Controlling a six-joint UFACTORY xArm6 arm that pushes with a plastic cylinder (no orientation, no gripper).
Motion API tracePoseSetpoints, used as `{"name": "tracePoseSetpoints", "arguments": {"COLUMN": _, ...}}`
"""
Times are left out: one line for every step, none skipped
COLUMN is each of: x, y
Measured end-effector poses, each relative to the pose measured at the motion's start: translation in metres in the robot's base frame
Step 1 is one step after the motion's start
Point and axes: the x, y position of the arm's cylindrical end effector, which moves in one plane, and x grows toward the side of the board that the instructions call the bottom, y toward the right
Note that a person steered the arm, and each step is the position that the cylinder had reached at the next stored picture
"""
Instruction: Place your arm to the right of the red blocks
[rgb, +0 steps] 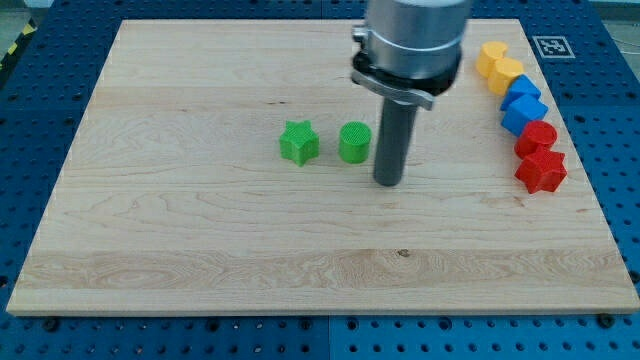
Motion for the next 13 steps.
{"name": "tracePoseSetpoints", "arguments": {"x": 0.015, "y": 0.028}}
{"name": "tracePoseSetpoints", "arguments": {"x": 0.048, "y": 0.046}}
{"name": "tracePoseSetpoints", "arguments": {"x": 0.057, "y": 0.047}}
{"name": "tracePoseSetpoints", "arguments": {"x": 0.062, "y": 0.047}}
{"name": "tracePoseSetpoints", "arguments": {"x": 0.107, "y": 0.042}}
{"name": "tracePoseSetpoints", "arguments": {"x": 0.131, "y": 0.049}}
{"name": "tracePoseSetpoints", "arguments": {"x": 0.135, "y": 0.052}}
{"name": "tracePoseSetpoints", "arguments": {"x": 0.134, "y": 0.054}}
{"name": "tracePoseSetpoints", "arguments": {"x": 0.135, "y": 0.066}}
{"name": "tracePoseSetpoints", "arguments": {"x": 0.134, "y": 0.083}}
{"name": "tracePoseSetpoints", "arguments": {"x": 0.101, "y": 0.131}}
{"name": "tracePoseSetpoints", "arguments": {"x": 0.105, "y": 0.169}}
{"name": "tracePoseSetpoints", "arguments": {"x": 0.113, "y": 0.204}}
